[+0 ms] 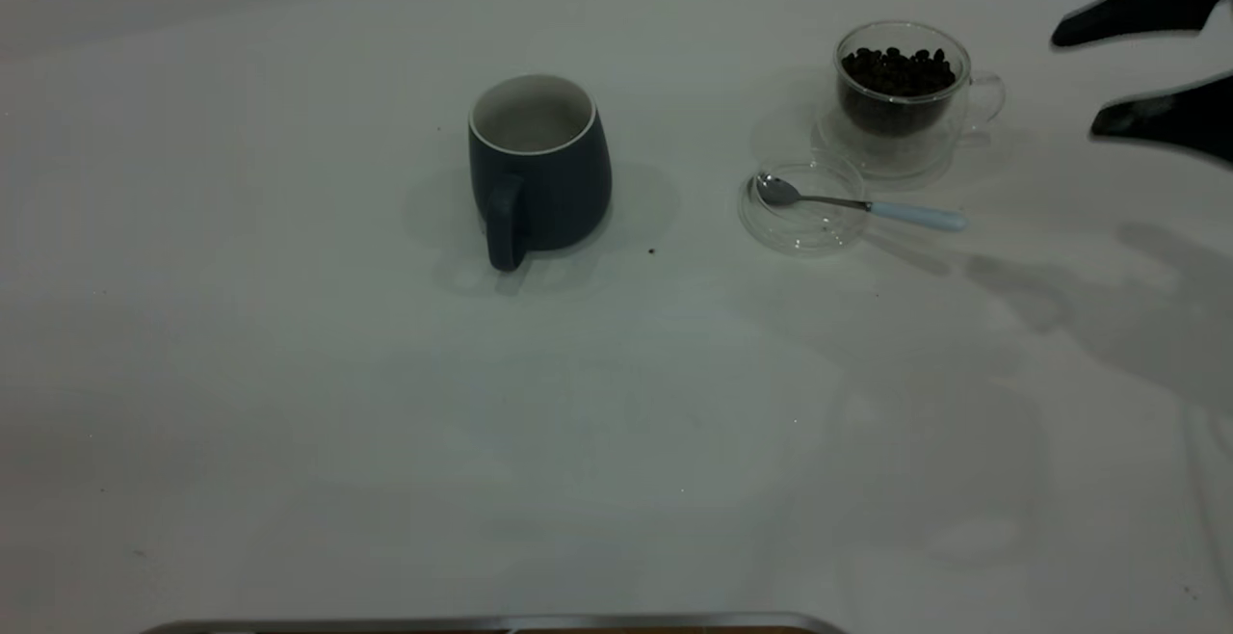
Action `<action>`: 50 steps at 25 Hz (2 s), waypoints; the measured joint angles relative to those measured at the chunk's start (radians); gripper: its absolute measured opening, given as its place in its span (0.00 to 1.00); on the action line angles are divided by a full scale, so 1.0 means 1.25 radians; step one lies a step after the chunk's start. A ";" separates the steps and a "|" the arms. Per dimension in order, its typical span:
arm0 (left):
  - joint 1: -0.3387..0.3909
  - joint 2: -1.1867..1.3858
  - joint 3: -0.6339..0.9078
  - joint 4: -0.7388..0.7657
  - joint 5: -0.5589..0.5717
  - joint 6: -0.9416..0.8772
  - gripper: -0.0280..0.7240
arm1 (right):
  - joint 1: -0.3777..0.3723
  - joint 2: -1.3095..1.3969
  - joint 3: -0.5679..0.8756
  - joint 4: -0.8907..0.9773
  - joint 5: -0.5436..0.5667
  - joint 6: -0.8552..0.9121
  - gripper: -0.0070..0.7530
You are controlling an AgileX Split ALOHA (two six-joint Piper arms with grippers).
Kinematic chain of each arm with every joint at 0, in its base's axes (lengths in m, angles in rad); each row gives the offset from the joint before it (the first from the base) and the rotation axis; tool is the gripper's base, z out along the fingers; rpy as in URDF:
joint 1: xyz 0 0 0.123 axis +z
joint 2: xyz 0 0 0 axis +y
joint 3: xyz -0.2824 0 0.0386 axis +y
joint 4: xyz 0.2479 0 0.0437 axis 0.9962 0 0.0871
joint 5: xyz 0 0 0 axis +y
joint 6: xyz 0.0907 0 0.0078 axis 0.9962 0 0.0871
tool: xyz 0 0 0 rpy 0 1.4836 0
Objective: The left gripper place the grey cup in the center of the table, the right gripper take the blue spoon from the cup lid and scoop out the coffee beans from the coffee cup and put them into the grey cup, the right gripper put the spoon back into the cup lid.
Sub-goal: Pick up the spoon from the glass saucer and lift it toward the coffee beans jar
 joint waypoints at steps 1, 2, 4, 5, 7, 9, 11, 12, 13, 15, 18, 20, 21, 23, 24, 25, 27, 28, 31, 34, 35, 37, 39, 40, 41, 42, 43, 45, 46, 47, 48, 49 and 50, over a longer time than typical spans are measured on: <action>0.000 0.000 0.000 0.000 0.000 0.000 0.75 | 0.000 0.031 -0.002 0.010 0.009 -0.007 0.78; 0.000 0.000 0.000 0.000 0.000 0.000 0.75 | 0.000 0.059 -0.003 0.014 0.013 -0.011 0.78; 0.000 0.000 0.000 0.000 0.000 0.000 0.75 | 0.000 0.106 -0.010 0.014 0.015 -0.014 0.78; 0.000 0.000 0.000 0.000 0.000 0.000 0.75 | 0.000 0.128 -0.016 0.014 0.016 -0.015 0.78; 0.000 0.000 0.000 0.000 0.000 0.000 0.74 | 0.000 0.162 -0.030 0.014 0.020 -0.015 0.78; 0.000 0.000 0.000 0.000 0.000 0.000 0.74 | 0.006 0.192 -0.045 0.014 0.025 -0.013 0.78; 0.000 0.000 0.000 0.000 0.000 0.000 0.74 | 0.015 0.212 -0.063 0.014 0.026 -0.008 0.78; 0.000 0.000 0.000 0.000 0.000 0.000 0.74 | 0.022 0.221 -0.071 0.014 0.026 -0.003 0.78; 0.000 0.000 0.000 0.000 0.000 0.000 0.74 | 0.029 0.231 -0.081 0.014 0.026 0.003 0.78; 0.000 0.000 0.000 0.000 0.000 0.000 0.74 | 0.046 0.248 -0.103 0.015 0.026 0.011 0.78; 0.000 0.000 0.000 0.000 0.000 0.000 0.74 | 0.076 0.272 -0.137 0.015 0.025 0.028 0.78; 0.000 0.000 0.000 0.000 0.000 0.000 0.74 | 0.092 0.287 -0.159 0.015 0.024 0.037 0.78; 0.000 0.000 0.000 0.000 0.000 0.000 0.74 | 0.097 0.295 -0.171 0.015 0.023 0.043 0.78; 0.000 0.000 0.000 0.000 0.000 0.000 0.74 | 0.105 0.313 -0.193 0.015 0.022 0.051 0.78; 0.000 0.000 0.000 0.000 0.000 0.000 0.74 | 0.109 0.320 -0.204 0.015 0.021 0.053 0.78; 0.000 0.000 0.000 0.000 0.000 -0.001 0.74 | 0.110 0.327 -0.214 0.015 0.021 0.056 0.78; 0.000 0.000 0.000 0.000 0.000 -0.001 0.74 | 0.115 0.336 -0.225 0.015 0.021 0.059 0.78; 0.000 0.000 0.000 0.000 0.000 -0.001 0.74 | 0.116 0.337 -0.231 0.015 0.020 0.061 0.78; 0.000 0.000 0.000 0.000 0.000 -0.001 0.74 | 0.116 0.339 -0.247 0.015 0.019 0.060 0.78; 0.000 0.000 0.000 0.000 0.000 -0.001 0.74 | 0.116 0.339 -0.263 0.015 0.019 0.060 0.78; 0.000 0.000 0.000 0.000 0.000 -0.001 0.74 | 0.116 0.339 -0.266 0.015 0.019 0.060 0.78; 0.000 0.000 0.000 0.000 0.000 -0.001 0.74 | 0.116 0.339 -0.272 0.015 0.018 0.060 0.78; 0.000 0.000 0.000 0.000 0.000 -0.001 0.74 | 0.116 0.339 -0.274 0.015 0.018 0.060 0.78; 0.000 0.000 0.000 0.000 0.000 -0.001 0.74 | 0.116 0.340 -0.275 0.015 0.016 0.060 0.77; 0.000 -0.001 0.000 0.000 0.000 -0.001 0.74 | 0.116 0.340 -0.275 0.015 0.011 0.060 0.76; 0.000 -0.001 0.000 0.000 0.000 -0.001 0.74 | 0.116 0.340 -0.276 0.015 0.004 0.060 0.76; 0.000 -0.001 0.000 0.000 0.000 -0.001 0.74 | 0.116 0.340 -0.279 0.015 -0.004 0.059 0.76; 0.000 -0.001 0.000 0.000 0.000 -0.001 0.74 | 0.116 0.340 -0.286 0.015 -0.019 0.053 0.76; 0.000 -0.001 0.000 0.000 0.000 -0.001 0.74 | 0.116 0.340 -0.292 0.015 -0.022 0.049 0.76; 0.000 -0.001 0.000 0.000 0.000 -0.001 0.74 | 0.116 0.340 -0.300 0.015 -0.024 0.048 0.75; 0.000 -0.001 0.000 0.000 0.000 -0.001 0.74 | 0.116 0.340 -0.307 0.015 -0.024 0.048 0.75; 0.000 -0.001 0.000 0.000 0.000 -0.001 0.74 | 0.116 0.340 -0.314 0.015 -0.024 0.045 0.75; 0.000 -0.001 0.000 0.000 0.000 -0.001 0.74 | 0.116 0.340 -0.319 0.015 -0.024 0.045 0.75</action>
